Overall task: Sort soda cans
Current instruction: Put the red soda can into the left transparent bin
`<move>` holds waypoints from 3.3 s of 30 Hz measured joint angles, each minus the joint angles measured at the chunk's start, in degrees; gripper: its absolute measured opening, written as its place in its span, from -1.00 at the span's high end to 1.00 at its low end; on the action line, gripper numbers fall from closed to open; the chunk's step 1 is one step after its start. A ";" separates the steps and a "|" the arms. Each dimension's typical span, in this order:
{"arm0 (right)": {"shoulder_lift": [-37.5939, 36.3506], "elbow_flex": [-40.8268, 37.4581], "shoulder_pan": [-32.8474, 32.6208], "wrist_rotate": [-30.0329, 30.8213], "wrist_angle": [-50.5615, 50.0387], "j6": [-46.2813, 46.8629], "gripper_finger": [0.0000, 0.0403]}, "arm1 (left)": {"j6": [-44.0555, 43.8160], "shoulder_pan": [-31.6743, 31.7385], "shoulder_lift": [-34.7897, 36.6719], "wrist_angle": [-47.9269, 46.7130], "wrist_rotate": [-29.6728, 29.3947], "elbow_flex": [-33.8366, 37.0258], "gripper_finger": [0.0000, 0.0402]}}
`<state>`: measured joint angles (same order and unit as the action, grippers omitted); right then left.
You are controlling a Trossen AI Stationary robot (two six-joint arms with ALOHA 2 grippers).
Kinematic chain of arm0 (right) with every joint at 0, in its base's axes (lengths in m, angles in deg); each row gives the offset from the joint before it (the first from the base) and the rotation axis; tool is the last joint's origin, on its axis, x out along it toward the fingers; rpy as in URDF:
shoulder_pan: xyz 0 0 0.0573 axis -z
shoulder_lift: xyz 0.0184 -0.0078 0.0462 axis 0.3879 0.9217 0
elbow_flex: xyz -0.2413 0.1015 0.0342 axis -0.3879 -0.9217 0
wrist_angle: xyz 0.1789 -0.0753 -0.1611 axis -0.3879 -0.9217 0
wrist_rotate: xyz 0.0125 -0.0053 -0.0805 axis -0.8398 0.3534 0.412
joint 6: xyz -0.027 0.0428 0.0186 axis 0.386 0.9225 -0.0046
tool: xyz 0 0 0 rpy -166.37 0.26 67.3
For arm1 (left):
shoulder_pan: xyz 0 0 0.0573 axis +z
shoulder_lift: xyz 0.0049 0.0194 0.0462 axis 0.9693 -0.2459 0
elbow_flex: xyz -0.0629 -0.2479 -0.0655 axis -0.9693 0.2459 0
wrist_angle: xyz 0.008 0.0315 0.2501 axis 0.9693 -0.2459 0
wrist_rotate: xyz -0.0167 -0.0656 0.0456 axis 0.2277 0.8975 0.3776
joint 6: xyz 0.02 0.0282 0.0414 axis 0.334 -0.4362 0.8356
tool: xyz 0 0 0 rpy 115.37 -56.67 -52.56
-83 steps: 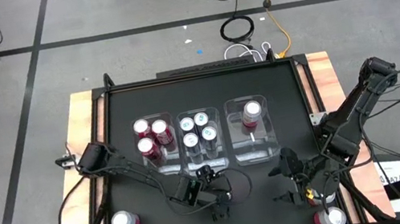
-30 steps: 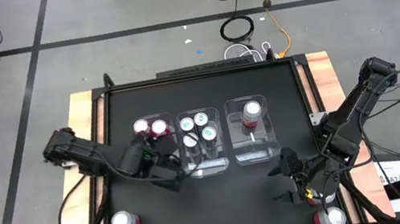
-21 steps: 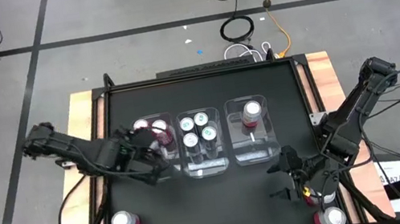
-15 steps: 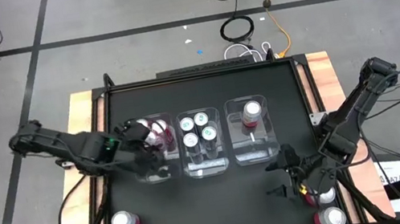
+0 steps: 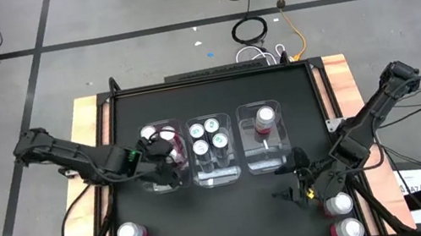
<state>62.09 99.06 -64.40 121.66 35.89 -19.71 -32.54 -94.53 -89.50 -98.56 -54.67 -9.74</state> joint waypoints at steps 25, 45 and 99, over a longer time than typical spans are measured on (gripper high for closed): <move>0.00 0.00 1.77 -0.31 0.20 0.20 -0.94 | 3.34 5.71 -1.94 18.76 -0.46 15.91 -0.62; 0.00 0.00 1.75 -0.53 0.35 0.63 -0.94 | 3.32 5.64 -1.96 18.74 -0.27 15.91 -0.62; 0.00 0.00 1.72 -0.77 0.33 0.67 -0.94 | 4.46 3.74 -2.05 21.58 2.44 17.14 -0.62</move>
<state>62.09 99.06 -62.68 120.89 36.21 -19.03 -28.08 -90.79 -91.55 -76.99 -52.23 7.39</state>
